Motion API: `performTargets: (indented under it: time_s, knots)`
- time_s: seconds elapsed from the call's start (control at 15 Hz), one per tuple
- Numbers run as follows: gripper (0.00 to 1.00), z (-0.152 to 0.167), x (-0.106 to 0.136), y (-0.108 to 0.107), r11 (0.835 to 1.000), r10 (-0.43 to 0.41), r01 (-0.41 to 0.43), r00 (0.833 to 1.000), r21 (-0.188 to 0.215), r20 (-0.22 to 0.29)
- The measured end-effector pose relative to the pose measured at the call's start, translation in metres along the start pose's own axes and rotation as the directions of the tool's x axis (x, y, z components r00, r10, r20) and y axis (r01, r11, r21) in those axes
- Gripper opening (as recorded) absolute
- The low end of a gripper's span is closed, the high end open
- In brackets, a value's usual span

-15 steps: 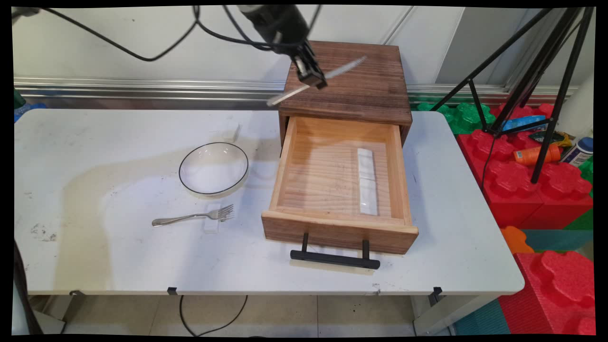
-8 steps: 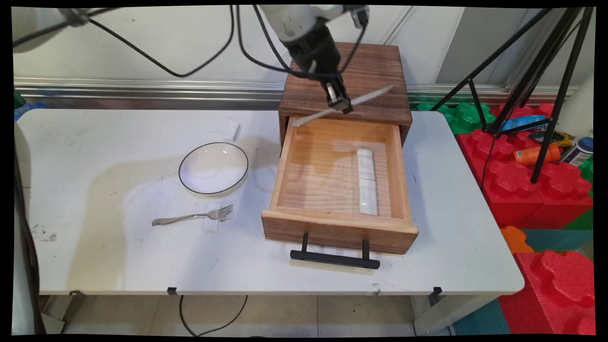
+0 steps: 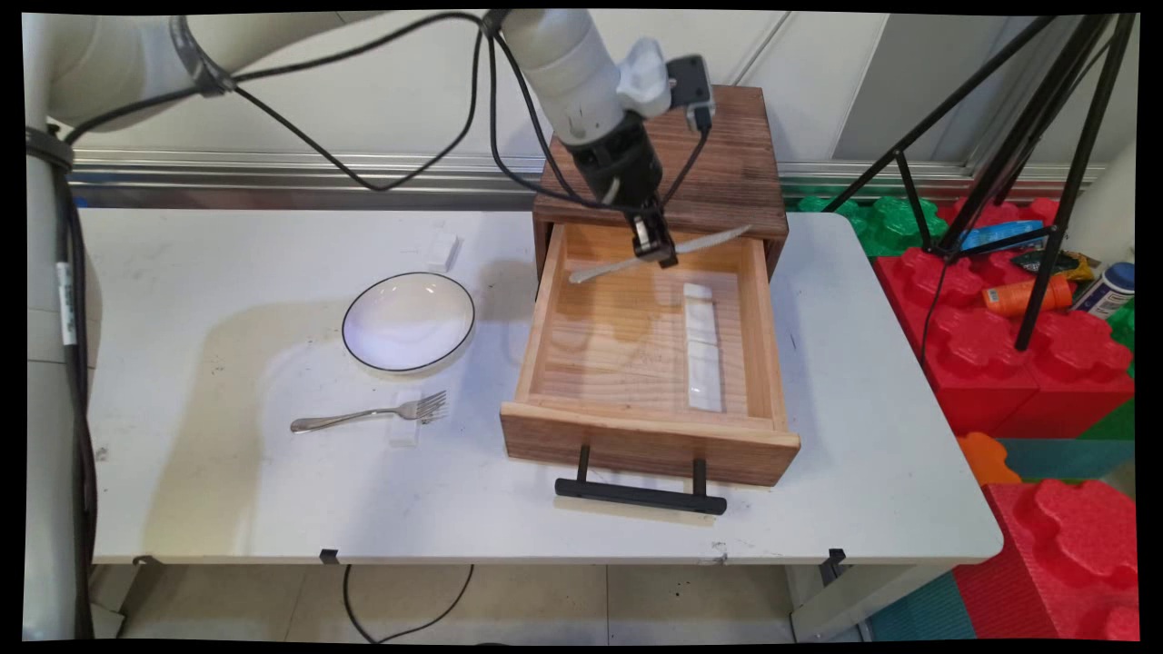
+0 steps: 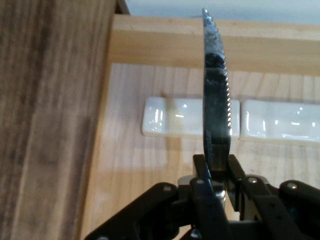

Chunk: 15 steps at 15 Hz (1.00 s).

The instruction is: Place the picked object into the drawer

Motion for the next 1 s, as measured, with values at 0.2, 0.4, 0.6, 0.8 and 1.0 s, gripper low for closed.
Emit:
performTargets:
  time_s: [0.2, 0.4, 0.6, 0.8, 1.0]
  knots:
    - [0.00, 0.022, -0.008, 0.000, 1.000, 0.013, -0.012, 1.000, -0.024, 0.011]
    - [0.00, 0.037, -0.014, -0.001, 0.999, 0.021, -0.021, 1.000, -0.039, 0.017]
    - [0.00, 0.052, -0.019, -0.004, 0.998, 0.029, -0.028, 0.999, -0.049, 0.026]
    - [0.00, 0.065, -0.024, -0.007, 0.998, 0.041, -0.039, 0.999, -0.056, 0.034]
    - [0.00, 0.075, -0.028, -0.010, 0.997, 0.056, -0.053, 0.998, -0.061, 0.043]
